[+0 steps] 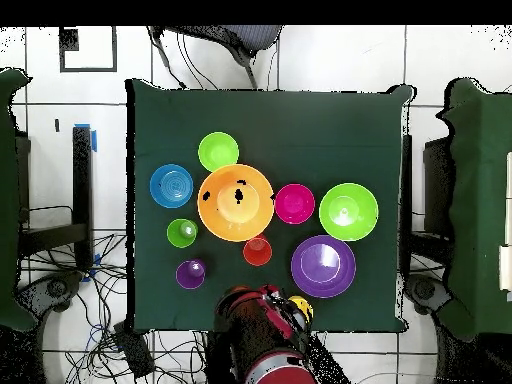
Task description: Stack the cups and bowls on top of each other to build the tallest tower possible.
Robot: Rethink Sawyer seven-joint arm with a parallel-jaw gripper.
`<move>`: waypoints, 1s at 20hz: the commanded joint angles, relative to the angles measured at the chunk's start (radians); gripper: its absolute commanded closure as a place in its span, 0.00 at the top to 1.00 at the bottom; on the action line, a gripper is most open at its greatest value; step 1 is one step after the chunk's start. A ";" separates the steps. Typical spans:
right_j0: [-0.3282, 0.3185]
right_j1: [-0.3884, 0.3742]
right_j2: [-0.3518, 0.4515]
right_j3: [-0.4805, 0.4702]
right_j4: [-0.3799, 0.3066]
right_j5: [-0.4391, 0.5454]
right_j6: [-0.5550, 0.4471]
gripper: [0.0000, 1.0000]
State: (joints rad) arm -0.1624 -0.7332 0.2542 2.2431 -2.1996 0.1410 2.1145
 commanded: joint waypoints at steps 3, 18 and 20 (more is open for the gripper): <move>-0.017 0.043 0.052 -0.065 -0.058 -0.029 -0.064 0.00; -0.160 -0.089 0.225 0.012 0.014 -0.072 -0.085 0.00; -0.201 -0.106 0.274 0.028 0.036 -0.069 -0.097 0.00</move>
State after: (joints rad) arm -0.2964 -0.8068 0.3428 2.2462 -2.1925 0.1141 2.1145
